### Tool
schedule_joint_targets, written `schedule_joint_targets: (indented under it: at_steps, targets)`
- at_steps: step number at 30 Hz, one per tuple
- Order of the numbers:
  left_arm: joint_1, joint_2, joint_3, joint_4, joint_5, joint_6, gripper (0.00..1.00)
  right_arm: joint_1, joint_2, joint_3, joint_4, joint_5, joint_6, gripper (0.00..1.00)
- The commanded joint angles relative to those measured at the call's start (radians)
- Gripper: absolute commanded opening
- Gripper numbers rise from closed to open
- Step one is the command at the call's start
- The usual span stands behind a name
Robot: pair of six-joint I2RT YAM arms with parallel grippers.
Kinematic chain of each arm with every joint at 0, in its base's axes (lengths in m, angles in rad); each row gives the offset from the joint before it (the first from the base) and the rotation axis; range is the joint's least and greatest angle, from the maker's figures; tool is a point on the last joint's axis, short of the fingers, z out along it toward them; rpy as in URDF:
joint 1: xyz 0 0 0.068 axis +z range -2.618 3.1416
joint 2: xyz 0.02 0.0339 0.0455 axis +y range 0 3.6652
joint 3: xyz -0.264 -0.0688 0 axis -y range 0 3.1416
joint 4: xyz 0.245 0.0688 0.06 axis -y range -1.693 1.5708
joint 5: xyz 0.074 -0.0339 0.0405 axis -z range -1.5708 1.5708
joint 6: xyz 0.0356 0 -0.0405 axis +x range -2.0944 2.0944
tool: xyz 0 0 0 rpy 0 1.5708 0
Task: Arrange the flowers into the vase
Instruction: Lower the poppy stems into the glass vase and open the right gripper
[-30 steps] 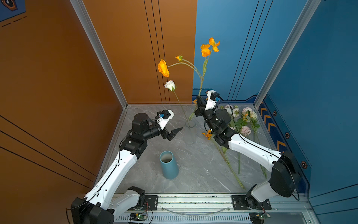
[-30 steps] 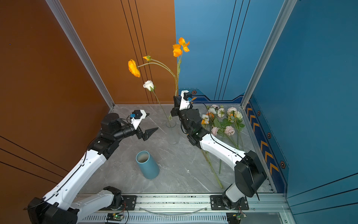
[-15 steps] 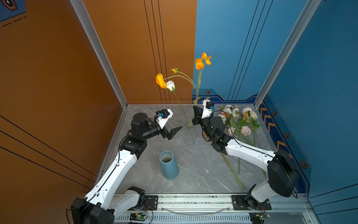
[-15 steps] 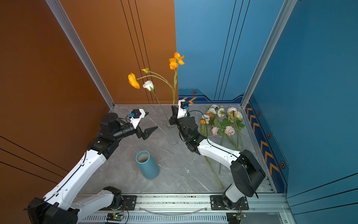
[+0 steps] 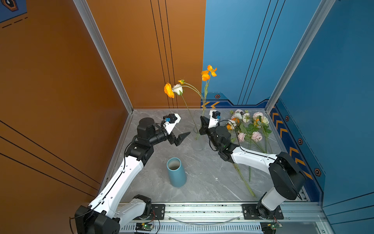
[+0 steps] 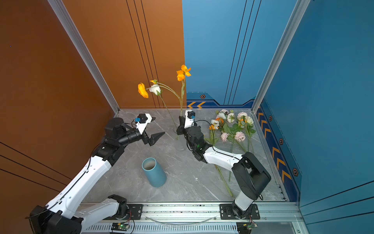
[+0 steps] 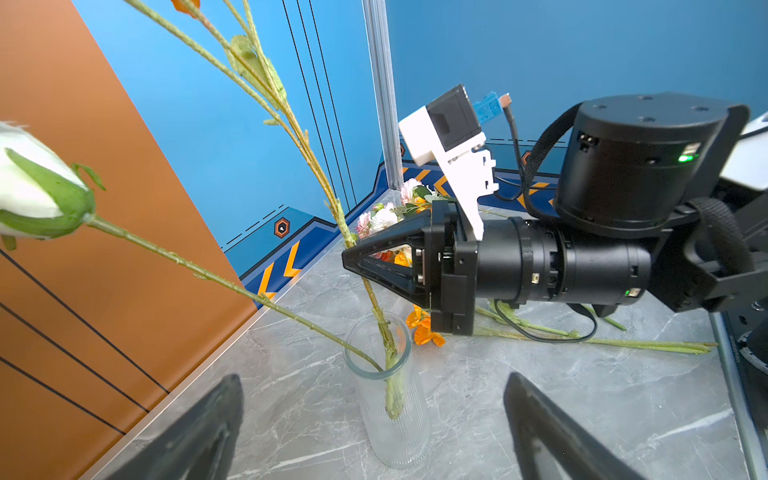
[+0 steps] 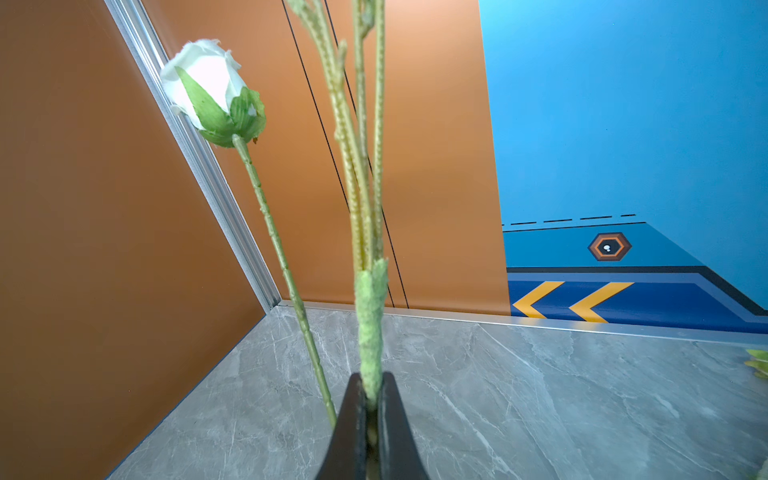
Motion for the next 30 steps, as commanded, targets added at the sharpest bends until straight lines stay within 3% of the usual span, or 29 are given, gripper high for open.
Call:
schedule_joint_targets:
  at_steps: [1, 17, 20, 30]
  targets:
    - [0.013, 0.004, -0.009, 0.009, 0.032, -0.012, 0.98, 0.008, 0.002, -0.023, 0.071, -0.02, 0.022, 0.0]
    - [0.017, 0.004, -0.007, 0.009, 0.038, -0.017, 0.98, 0.008, -0.031, -0.093, 0.075, -0.011, 0.017, 0.11]
    - [0.017, 0.006, -0.007, 0.01, 0.039, -0.017, 0.98, 0.008, -0.031, -0.098, 0.074, -0.01, 0.017, 0.17]
    - [0.017, 0.007, -0.007, 0.01, 0.046, -0.019, 0.98, 0.009, -0.045, -0.103, 0.071, -0.012, 0.019, 0.2]
